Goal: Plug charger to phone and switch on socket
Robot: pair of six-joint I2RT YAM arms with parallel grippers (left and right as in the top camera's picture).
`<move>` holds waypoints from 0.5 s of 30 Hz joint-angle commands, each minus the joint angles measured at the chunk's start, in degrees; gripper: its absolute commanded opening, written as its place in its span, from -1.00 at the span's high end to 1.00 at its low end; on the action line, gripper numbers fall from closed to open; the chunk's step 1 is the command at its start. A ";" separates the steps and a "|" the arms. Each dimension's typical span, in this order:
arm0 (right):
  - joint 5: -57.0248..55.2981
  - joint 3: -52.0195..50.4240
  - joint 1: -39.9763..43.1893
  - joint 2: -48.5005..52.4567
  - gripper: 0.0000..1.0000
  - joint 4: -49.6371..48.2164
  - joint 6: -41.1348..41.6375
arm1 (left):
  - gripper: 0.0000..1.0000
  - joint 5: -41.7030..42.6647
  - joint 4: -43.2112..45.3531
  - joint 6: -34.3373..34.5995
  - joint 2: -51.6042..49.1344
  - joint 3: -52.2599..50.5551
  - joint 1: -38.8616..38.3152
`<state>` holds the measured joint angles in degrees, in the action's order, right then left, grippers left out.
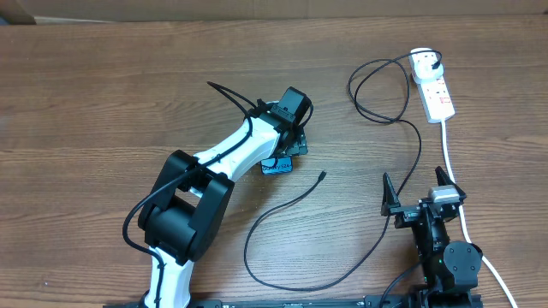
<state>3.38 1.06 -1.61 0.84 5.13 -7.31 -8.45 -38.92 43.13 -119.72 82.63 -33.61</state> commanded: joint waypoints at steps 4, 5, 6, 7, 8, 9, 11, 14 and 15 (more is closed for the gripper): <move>-0.76 -0.57 -0.31 -0.68 -1.00 -0.42 -0.07 | -1.00 -1.01 0.35 -0.33 -0.92 -0.17 0.33; -0.76 -0.57 -0.31 -0.68 -1.00 -0.42 -0.07 | -0.99 -1.09 0.42 -0.33 -0.92 -0.17 0.33; -0.76 -0.57 -0.31 -0.68 -1.00 -0.42 -0.07 | -1.00 -1.40 0.46 -0.31 -0.92 -0.17 0.33; -0.76 -0.57 -0.31 -0.68 -1.00 -0.42 -0.07 | -1.00 -2.12 0.61 -0.28 -0.92 -0.17 0.33; -0.74 -0.57 -0.31 -0.68 -1.00 -0.42 -0.07 | -1.00 -2.91 0.70 -0.28 -0.92 -0.17 0.31; -0.76 -0.57 -0.31 -0.68 -1.00 -0.42 -0.07 | -1.00 -3.58 1.20 -0.28 -0.92 -0.17 0.31; -0.74 -0.57 -0.31 -0.68 -1.00 -0.42 -0.07 | -0.99 -3.52 1.51 -0.28 -0.92 -0.17 0.31; -0.74 -0.57 -0.31 -0.68 -1.00 -0.42 -0.07 | -1.00 -3.34 0.63 -0.28 -0.92 -0.17 0.31; -0.76 -0.57 -0.31 -0.68 -1.00 -0.42 -0.07 | -1.00 -3.21 0.15 -0.28 -0.92 -0.17 0.31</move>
<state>3.36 1.06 -1.58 0.84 5.13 -7.29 -10.22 -37.89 43.13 -119.72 82.63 -33.61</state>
